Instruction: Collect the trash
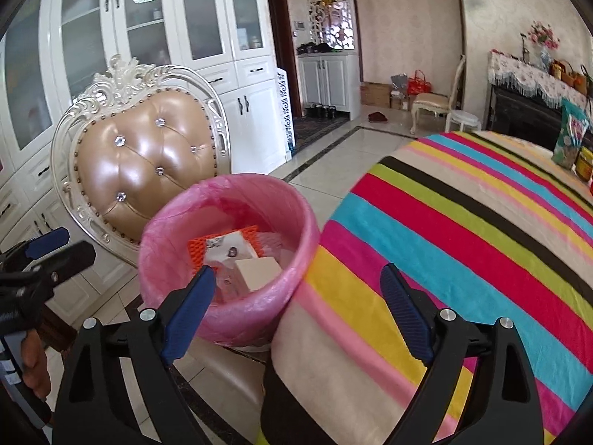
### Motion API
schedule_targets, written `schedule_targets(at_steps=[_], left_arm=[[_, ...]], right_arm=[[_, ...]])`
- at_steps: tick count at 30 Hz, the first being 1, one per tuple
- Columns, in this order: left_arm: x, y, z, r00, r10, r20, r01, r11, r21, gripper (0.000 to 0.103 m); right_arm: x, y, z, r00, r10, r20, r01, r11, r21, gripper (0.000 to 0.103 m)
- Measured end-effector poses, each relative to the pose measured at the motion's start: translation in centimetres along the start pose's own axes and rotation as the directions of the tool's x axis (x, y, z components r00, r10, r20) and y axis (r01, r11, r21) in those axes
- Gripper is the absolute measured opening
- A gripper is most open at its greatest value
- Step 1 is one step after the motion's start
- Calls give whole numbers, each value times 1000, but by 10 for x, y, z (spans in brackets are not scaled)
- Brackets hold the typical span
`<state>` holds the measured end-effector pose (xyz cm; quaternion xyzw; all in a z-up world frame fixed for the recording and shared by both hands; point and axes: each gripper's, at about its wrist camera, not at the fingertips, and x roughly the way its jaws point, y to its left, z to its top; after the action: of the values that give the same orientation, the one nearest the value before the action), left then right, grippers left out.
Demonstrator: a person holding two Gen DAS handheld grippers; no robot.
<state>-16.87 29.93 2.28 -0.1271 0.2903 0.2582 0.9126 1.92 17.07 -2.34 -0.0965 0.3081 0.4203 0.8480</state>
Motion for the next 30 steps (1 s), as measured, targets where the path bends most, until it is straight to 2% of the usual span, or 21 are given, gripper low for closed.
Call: schedule_targets(at_steps=[11, 30], left_arm=[[-1, 3, 2, 999, 41, -4, -41, 999, -17, 98], [0, -1, 7, 999, 33, 4, -33, 999, 1, 98]], right_arm=[[-3, 15, 2, 1000, 11, 9, -11, 999, -34, 85], [-1, 17, 6, 1000, 17, 9, -16, 999, -36, 85]])
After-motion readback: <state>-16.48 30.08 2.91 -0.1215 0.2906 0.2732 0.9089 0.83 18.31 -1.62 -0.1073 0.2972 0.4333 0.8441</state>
